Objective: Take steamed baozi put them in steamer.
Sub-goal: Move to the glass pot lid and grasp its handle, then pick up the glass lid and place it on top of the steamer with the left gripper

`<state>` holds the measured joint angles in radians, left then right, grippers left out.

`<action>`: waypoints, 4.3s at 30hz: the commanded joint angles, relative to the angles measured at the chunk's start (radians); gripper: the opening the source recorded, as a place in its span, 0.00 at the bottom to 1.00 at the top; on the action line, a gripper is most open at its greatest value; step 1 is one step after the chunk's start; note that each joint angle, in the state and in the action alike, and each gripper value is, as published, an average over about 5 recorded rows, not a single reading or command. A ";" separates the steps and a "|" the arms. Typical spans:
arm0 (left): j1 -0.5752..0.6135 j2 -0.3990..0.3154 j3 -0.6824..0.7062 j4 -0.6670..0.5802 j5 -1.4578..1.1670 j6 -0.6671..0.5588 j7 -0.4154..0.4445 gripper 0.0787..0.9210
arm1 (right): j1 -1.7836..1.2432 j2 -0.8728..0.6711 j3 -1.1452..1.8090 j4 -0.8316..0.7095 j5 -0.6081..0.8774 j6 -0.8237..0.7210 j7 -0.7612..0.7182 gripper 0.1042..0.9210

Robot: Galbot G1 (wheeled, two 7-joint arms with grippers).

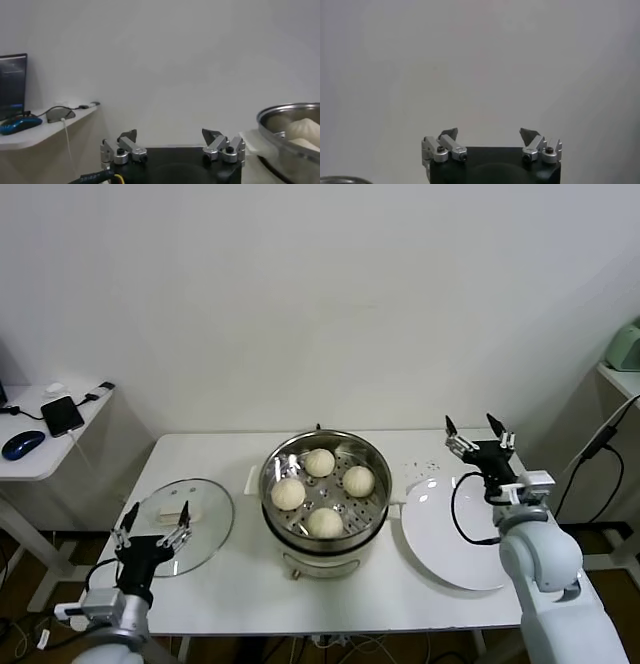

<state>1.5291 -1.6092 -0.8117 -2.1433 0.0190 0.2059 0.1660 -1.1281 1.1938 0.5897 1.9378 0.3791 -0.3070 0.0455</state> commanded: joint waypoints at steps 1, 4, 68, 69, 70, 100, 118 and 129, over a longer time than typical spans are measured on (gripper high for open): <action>-0.090 0.066 -0.026 0.148 0.343 -0.123 -0.013 0.88 | -0.079 0.031 0.040 0.007 -0.012 0.021 -0.013 0.88; -0.101 0.105 -0.027 0.230 0.626 -0.238 -0.036 0.88 | -0.093 0.029 0.044 0.007 -0.003 0.023 -0.025 0.88; -0.419 0.332 0.182 0.861 1.333 -0.167 -0.349 0.88 | -0.174 0.025 0.094 -0.019 0.002 0.064 -0.048 0.88; -0.426 0.331 0.182 0.868 1.332 -0.167 -0.352 0.88 | -0.174 0.026 0.095 -0.019 0.002 0.064 -0.048 0.88; -0.433 0.331 0.181 0.875 1.329 -0.167 -0.355 0.88 | -0.175 0.026 0.095 -0.019 0.002 0.064 -0.048 0.88; -0.456 0.328 0.195 0.939 1.281 -0.179 -0.400 0.37 | -0.168 0.033 0.083 -0.027 -0.015 0.065 -0.047 0.88; -0.287 0.241 0.182 0.340 1.284 0.336 -0.131 0.09 | -0.146 0.044 0.082 -0.031 -0.019 0.062 -0.047 0.88; -0.316 0.126 0.271 -0.025 1.356 0.503 0.188 0.09 | -0.163 0.030 0.089 -0.042 -0.011 0.067 -0.050 0.88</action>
<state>1.2020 -1.3962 -0.6239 -1.7796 1.3067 0.4892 0.0764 -1.2889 1.2279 0.6763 1.8980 0.3660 -0.2421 -0.0037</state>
